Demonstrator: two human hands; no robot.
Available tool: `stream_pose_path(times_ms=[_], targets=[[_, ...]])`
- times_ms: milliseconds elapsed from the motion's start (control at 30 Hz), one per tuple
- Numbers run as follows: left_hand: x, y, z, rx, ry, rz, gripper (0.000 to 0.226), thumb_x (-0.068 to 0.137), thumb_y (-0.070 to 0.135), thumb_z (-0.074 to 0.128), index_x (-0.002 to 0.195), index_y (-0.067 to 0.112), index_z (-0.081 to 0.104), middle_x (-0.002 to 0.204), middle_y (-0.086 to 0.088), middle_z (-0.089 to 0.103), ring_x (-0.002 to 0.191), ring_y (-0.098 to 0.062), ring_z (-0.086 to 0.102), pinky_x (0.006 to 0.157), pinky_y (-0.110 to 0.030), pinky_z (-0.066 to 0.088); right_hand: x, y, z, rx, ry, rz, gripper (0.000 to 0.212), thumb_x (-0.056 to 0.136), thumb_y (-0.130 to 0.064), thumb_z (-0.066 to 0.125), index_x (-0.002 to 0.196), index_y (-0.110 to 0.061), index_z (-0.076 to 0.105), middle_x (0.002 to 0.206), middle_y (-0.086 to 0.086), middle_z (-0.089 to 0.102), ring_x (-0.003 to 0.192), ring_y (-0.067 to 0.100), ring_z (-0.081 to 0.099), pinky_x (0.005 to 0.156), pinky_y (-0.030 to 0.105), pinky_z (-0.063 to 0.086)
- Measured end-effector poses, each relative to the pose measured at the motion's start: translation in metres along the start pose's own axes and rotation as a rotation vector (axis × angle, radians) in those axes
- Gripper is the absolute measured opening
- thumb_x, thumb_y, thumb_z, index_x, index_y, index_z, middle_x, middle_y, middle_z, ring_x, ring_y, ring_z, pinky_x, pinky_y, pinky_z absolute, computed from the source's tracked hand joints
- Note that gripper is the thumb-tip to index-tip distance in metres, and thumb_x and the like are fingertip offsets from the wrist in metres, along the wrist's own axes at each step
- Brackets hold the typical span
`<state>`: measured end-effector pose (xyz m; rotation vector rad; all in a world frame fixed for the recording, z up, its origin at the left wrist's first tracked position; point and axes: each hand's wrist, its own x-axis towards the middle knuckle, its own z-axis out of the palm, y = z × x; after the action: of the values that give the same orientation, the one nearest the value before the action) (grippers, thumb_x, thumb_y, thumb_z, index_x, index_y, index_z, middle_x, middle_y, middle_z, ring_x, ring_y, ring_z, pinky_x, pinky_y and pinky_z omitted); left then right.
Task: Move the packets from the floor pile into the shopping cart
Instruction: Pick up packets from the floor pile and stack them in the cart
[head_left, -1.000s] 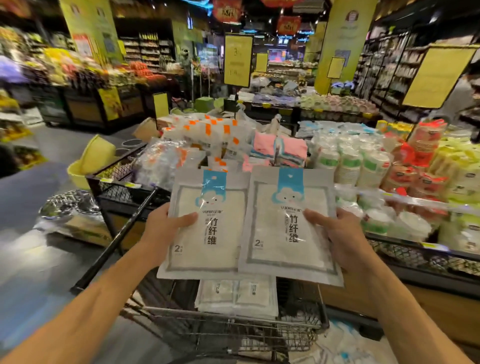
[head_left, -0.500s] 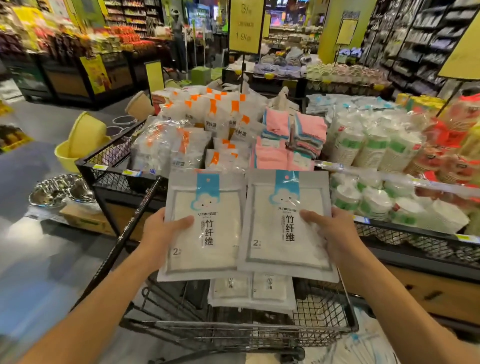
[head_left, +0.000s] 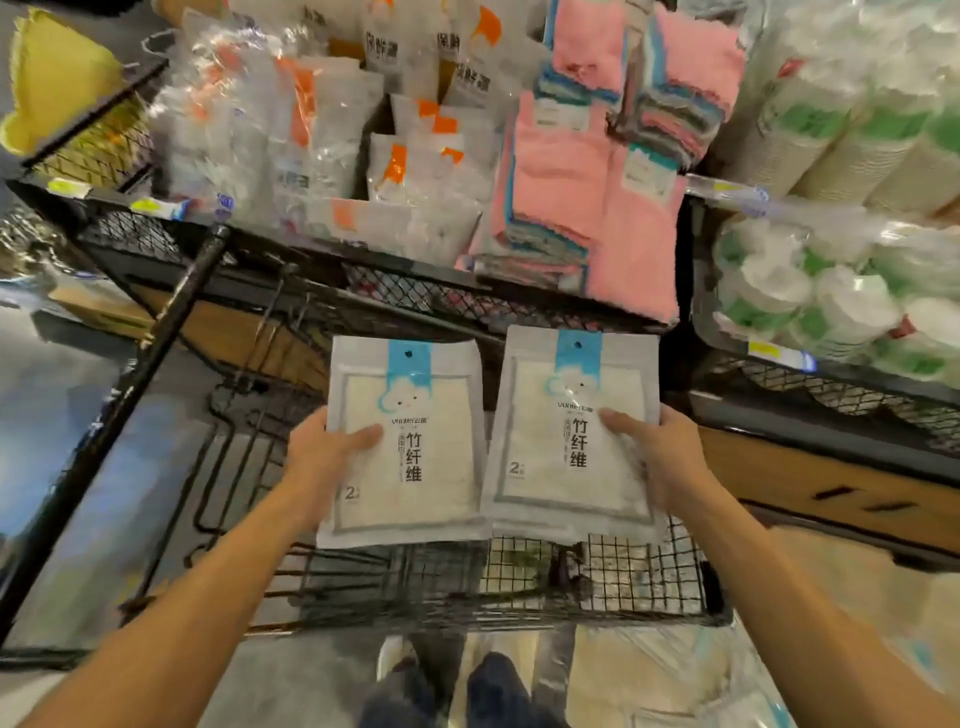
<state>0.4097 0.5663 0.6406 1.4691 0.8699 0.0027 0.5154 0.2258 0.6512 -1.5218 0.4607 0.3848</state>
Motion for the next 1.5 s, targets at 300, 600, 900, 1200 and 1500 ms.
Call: stream_pose_path(times_ms=[300, 600, 900, 1200, 1500], targets=[[0.097, -0.114, 0.044, 0.101, -0.029, -0.149, 0.036, 0.083, 0.005, 0.080, 0.115, 0.009, 0.063, 0.102, -0.002, 0.074, 0.088, -0.021, 0.073, 0.063, -0.032, 0.059, 0.079, 0.116, -0.019, -0.135, 0.078, 0.259, 0.036, 0.087, -0.009, 0.079, 0.120, -0.005, 0.066, 0.105, 0.014, 0.079, 0.089, 0.030, 0.078, 0.069, 0.046, 0.065], [0.192, -0.204, 0.090, 0.228, 0.050, -0.158, 0.049, 0.077, 0.010, 0.086, 0.120, 0.013, 0.064, 0.116, -0.006, 0.071, 0.106, -0.026, 0.069, 0.094, -0.048, 0.057, 0.179, 0.210, -0.003, -0.232, 0.056, 0.327, 0.038, 0.084, -0.011, 0.082, 0.119, -0.008, 0.066, 0.108, 0.009, 0.078, 0.094, 0.028, 0.078, 0.080, 0.049, 0.064], [0.219, -0.245, 0.126, 0.683, 0.131, -0.119, 0.073, 0.089, 0.025, 0.074, 0.147, 0.007, 0.034, 0.149, -0.018, 0.043, 0.141, -0.033, 0.035, 0.114, -0.042, 0.029, 0.230, 0.266, 0.029, -0.612, 0.214, 0.176, 0.042, 0.080, -0.027, 0.088, 0.111, -0.010, 0.066, 0.107, 0.000, 0.073, 0.094, 0.018, 0.070, 0.080, 0.034, 0.059], [0.216, -0.232, 0.136, 1.361, 0.087, 0.412, 0.082, 0.086, 0.028, 0.075, 0.152, 0.014, 0.029, 0.152, -0.018, 0.031, 0.135, -0.037, 0.036, 0.111, -0.050, 0.031, 0.214, 0.247, 0.051, -1.207, 0.394, -0.045, 0.079, 0.076, -0.043, 0.087, 0.133, -0.010, 0.044, 0.133, 0.011, 0.051, 0.128, 0.033, 0.048, 0.102, 0.053, 0.043], [0.163, -0.111, 0.132, 1.391, 0.066, 0.629, 0.069, 0.093, 0.063, 0.052, 0.149, 0.022, 0.047, 0.158, -0.013, 0.040, 0.144, -0.034, 0.037, 0.117, -0.055, 0.026, 0.147, 0.133, 0.050, -1.349, 0.154, -0.375, 0.067, 0.086, -0.059, 0.070, 0.142, -0.024, 0.053, 0.142, 0.004, 0.054, 0.132, 0.031, 0.047, 0.109, 0.056, 0.040]])
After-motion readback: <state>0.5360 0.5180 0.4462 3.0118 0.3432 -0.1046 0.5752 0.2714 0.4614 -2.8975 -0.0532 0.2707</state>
